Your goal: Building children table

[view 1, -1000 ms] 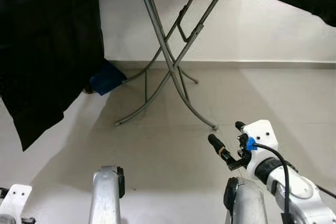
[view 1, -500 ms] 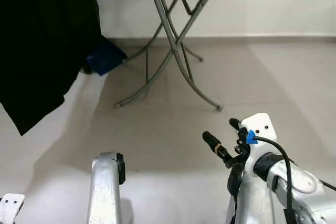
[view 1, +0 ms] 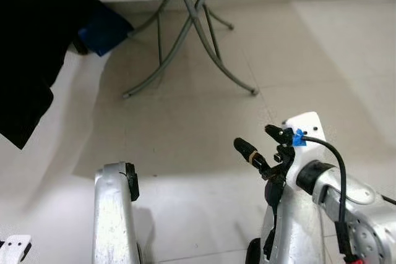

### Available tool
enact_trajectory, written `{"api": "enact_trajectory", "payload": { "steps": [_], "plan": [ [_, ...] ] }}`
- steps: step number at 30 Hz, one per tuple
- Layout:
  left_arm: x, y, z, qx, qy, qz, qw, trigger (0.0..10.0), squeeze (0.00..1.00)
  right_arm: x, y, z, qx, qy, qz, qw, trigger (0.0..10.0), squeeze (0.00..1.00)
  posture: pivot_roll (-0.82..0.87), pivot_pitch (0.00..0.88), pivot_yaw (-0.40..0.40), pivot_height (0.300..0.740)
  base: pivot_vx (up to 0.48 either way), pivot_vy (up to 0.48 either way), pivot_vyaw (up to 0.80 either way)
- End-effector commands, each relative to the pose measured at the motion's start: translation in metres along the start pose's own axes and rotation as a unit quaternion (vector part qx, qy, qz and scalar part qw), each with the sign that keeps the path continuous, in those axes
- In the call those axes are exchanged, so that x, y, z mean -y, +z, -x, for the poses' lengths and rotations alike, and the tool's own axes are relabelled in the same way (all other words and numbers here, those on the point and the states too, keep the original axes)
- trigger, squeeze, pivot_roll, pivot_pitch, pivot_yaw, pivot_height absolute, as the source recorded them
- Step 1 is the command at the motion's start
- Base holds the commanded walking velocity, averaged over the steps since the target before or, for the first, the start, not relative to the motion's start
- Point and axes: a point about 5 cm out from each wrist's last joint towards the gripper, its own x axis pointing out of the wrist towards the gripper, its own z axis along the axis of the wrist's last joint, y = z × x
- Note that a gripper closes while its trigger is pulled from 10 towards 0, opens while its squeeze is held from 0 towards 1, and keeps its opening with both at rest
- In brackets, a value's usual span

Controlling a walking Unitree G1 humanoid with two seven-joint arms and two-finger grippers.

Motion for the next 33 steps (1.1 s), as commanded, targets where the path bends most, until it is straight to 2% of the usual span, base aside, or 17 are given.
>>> {"api": "enact_trajectory", "payload": {
  "steps": [1,6,9,18,21,22,24,27,33],
  "plan": [
    [-0.004,-0.016,-0.001,-0.036,-0.002,0.016,0.999,10.0,0.00,-0.001,-0.005,0.001,-0.014,0.008,-0.015,1.000,10.0,0.00,-0.01,0.432,-0.040,0.300,0.000,0.000,0.00],
    [-0.002,-0.019,-0.002,-0.054,-0.009,0.040,0.998,10.0,0.00,-0.003,-0.004,0.003,-0.022,0.012,-0.034,0.999,10.0,0.00,-0.01,0.455,-0.034,0.300,0.000,0.000,0.00],
    [0.008,-0.018,-0.006,-0.062,-0.020,0.056,0.996,10.0,0.00,-0.007,-0.006,0.004,-0.028,0.011,-0.045,0.999,10.0,0.00,-0.02,0.477,-0.026,0.300,0.000,0.000,0.00],
    [0.016,-0.013,-0.008,-0.060,-0.033,0.071,0.995,10.0,0.00,-0.009,-0.007,0.005,-0.032,0.011,-0.051,0.998,10.0,0.00,-0.03,0.488,-0.022,0.300,0.000,0.000,0.00],
    [0.029,-0.010,-0.011,-0.068,-0.066,0.083,0.992,10.0,0.00,-0.009,-0.007,0.005,-0.035,0.010,-0.059,0.998,10.0,0.00,-0.02,0.501,-0.016,0.300,0.000,0.000,0.00],
    [0.029,-0.010,-0.011,-0.068,-0.066,0.083,0.992,10.0,0.00,-0.009,-0.007,0.005,-0.035,0.010,-0.059,0.998,10.0,0.00,-0.02,0.501,-0.016,0.300,0.000,0.000,0.00],
    [0.040,-0.009,-0.014,-0.074,-0.088,0.082,0.990,10.0,0.00,-0.009,-0.005,0.004,-0.037,0.011,-0.063,0.997,10.0,0.00,-0.02,0.507,-0.014,0.300,0.000,0.000,0.00],
    [0.040,-0.009,-0.014,-0.074,-0.088,0.082,0.990,10.0,0.00,-0.009,-0.005,0.004,-0.037,0.011,-0.063,0.997,10.0,0.00,-0.02,0.507,-0.014,0.300,0.000,0.000,0.00],
    [0.054,-0.003,-0.019,-0.060,-0.108,0.102,0.987,10.0,0.00,-0.011,-0.002,0.003,-0.035,0.011,-0.065,0.997,10.0,0.00,-0.03,0.511,-0.017,0.300,0.000,0.000,0.00]
  ]
}}
